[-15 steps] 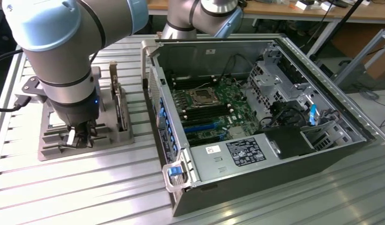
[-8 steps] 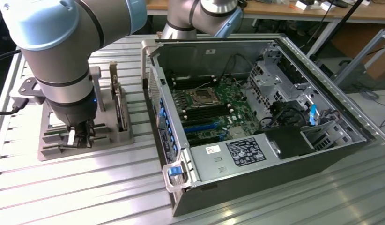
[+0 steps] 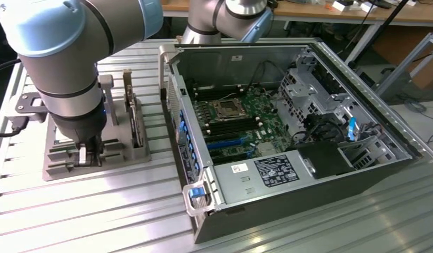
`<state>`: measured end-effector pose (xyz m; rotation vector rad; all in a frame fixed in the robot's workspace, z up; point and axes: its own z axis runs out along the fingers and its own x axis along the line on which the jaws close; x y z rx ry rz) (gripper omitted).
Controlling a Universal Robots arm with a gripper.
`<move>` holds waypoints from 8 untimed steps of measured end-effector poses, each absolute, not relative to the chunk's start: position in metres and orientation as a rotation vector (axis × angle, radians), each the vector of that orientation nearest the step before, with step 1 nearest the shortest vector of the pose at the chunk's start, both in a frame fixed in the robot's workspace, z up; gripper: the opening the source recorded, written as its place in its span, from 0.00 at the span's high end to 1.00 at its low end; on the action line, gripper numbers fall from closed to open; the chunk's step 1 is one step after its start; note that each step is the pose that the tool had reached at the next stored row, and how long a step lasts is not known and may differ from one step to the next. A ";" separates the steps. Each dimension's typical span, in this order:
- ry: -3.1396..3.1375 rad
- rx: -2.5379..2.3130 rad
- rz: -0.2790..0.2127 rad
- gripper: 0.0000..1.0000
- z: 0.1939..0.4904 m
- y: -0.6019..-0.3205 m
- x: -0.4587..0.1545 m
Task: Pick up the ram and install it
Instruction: 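Pick up the ram and move it above insertion slot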
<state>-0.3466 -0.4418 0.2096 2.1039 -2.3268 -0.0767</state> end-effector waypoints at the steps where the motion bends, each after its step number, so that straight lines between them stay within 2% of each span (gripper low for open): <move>1: -2.291 2.142 -0.077 0.64 0.209 -0.442 -0.347; 8: -2.273 2.161 -0.077 0.64 0.207 -0.435 -0.361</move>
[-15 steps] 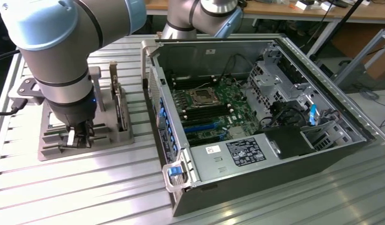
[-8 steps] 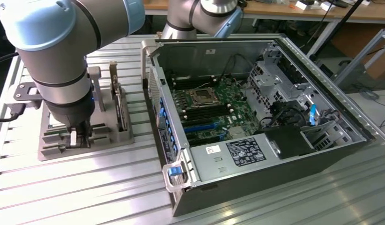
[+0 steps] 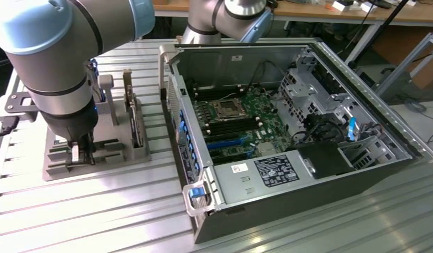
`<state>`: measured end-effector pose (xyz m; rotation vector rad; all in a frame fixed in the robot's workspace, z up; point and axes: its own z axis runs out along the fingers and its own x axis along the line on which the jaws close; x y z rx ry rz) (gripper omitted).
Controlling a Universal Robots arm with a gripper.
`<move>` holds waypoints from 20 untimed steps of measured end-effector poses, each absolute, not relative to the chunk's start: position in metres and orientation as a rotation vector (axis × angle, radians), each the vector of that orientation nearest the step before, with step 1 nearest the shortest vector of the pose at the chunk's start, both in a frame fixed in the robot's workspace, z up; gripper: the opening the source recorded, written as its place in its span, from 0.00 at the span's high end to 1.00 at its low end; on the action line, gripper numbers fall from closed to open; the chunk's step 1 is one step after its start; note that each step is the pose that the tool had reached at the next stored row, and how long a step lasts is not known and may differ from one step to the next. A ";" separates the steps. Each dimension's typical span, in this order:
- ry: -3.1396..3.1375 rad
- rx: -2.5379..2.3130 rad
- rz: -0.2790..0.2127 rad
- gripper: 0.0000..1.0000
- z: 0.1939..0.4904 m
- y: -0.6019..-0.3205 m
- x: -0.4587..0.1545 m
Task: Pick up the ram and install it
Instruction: 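Pick up the ram and move it above insertion slot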
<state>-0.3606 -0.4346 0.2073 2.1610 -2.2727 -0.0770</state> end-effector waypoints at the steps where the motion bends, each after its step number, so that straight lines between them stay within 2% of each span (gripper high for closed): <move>1: -2.272 2.161 -0.077 0.64 0.207 -0.435 -0.361; 5: -2.272 2.161 -0.077 0.64 0.207 -0.435 -0.361; 8: -2.272 2.161 -0.077 0.85 0.207 -0.435 -0.361; 9: -2.272 2.161 -0.077 0.87 0.207 -0.435 -0.361; 20: -2.272 2.161 -0.077 0.87 0.213 -0.435 -0.361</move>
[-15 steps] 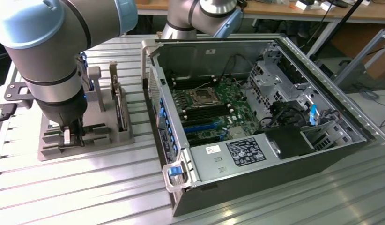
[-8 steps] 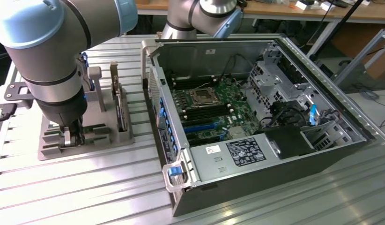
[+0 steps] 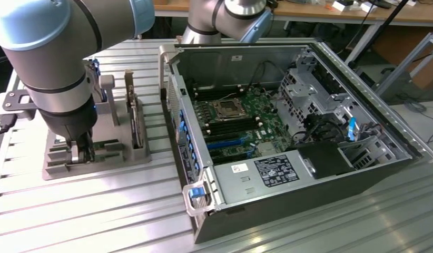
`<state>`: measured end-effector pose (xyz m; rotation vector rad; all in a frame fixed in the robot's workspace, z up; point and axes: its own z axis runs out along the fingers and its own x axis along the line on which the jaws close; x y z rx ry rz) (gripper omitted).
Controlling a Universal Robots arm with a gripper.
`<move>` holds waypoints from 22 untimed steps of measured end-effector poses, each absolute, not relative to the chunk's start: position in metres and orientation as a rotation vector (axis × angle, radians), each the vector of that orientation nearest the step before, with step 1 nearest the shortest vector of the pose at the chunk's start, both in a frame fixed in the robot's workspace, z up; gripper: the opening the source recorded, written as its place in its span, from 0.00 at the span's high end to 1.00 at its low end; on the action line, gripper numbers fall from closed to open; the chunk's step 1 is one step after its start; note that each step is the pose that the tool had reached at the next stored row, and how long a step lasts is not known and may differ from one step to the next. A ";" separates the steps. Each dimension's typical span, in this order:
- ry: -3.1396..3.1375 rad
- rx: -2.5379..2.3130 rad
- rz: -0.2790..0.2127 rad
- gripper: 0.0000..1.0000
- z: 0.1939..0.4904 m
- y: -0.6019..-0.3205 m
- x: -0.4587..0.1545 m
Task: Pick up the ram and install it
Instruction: 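Pick up the ram and move it above insertion slot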
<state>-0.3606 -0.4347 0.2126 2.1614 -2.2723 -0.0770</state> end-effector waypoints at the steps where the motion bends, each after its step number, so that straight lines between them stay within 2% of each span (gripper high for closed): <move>1: -2.272 2.161 -0.077 0.87 0.215 -0.435 -0.361; 22: -2.272 2.161 -0.077 0.87 0.243 -0.435 -0.361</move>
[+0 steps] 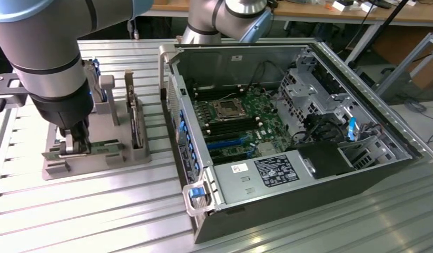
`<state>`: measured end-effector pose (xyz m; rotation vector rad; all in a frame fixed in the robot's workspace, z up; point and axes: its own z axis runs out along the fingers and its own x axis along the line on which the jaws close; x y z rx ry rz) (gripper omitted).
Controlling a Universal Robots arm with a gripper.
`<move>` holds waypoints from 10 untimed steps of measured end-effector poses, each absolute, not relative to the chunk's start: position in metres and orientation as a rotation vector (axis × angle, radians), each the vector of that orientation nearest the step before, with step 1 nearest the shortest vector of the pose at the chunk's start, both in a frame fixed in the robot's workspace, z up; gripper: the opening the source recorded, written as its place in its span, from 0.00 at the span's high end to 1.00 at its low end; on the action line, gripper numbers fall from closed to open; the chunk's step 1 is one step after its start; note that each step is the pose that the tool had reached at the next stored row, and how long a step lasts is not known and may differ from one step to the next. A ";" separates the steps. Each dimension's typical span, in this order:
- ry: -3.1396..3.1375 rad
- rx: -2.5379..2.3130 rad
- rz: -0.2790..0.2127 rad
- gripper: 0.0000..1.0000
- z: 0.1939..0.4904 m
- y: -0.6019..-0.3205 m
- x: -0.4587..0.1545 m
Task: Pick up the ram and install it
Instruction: 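Pick up the ram and move it above insertion slot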
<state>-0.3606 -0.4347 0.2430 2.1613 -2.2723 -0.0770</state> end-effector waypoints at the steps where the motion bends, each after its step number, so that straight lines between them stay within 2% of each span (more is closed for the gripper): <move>1: -2.272 2.161 -0.077 0.87 0.244 -0.435 -0.361; 10: -2.272 2.161 -0.077 0.87 0.252 -0.435 -0.361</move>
